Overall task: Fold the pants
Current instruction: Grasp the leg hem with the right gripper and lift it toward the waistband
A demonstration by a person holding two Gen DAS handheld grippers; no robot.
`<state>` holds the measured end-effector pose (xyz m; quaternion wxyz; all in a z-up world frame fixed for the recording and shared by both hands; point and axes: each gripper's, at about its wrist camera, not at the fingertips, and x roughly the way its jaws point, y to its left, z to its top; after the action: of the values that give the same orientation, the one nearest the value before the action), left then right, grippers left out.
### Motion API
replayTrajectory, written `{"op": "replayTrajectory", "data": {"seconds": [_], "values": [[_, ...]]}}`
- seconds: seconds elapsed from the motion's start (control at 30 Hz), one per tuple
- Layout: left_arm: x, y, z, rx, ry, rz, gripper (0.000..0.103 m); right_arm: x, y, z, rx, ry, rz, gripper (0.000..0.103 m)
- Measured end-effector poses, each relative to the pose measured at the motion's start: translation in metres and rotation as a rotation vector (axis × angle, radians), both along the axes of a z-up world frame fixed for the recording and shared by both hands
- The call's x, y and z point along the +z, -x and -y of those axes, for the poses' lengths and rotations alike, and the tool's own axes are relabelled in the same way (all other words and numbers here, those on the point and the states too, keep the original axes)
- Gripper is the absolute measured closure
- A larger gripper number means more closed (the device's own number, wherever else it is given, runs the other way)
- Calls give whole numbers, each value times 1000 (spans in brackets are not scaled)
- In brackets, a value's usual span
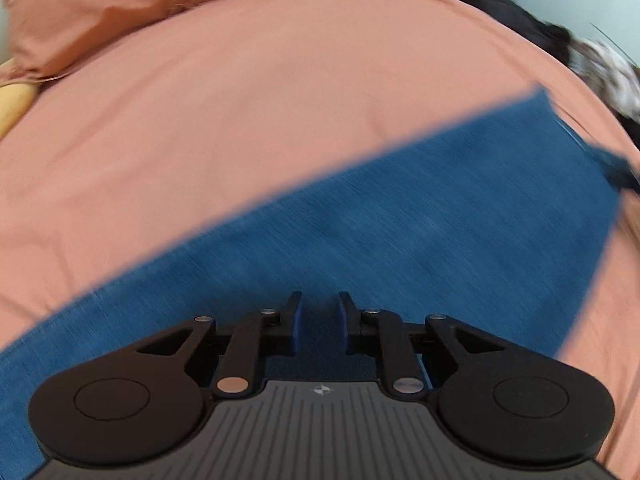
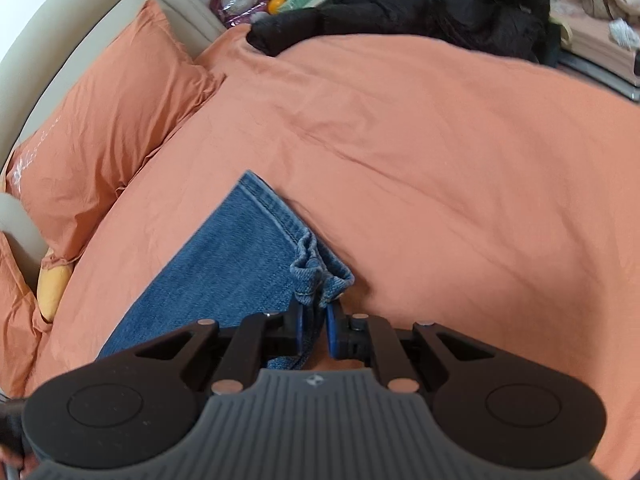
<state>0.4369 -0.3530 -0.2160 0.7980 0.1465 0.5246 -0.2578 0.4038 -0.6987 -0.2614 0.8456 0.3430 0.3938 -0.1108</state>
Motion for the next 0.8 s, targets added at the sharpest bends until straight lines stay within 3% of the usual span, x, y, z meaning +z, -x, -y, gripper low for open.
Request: {"op": "replayTrajectory", "data": {"seconds": [0.1, 0.3, 0.47, 0.57, 0.8], "values": [[-7, 37, 1, -36, -9, -17, 83, 9, 1, -4, 3, 23, -2, 97], [-12, 87, -11, 20, 47, -83, 87, 40, 1, -17, 27, 81, 5, 98], [-22, 112, -23, 21, 77, -112, 87, 95, 0, -43, 99, 149, 65, 99], [-11, 116, -38, 26, 143, -149, 87, 136, 2, -71, 170, 212, 122, 99], [23, 130, -115, 104, 189, -59, 86, 215, 4, -168, 361, 319, 240, 99]]}}
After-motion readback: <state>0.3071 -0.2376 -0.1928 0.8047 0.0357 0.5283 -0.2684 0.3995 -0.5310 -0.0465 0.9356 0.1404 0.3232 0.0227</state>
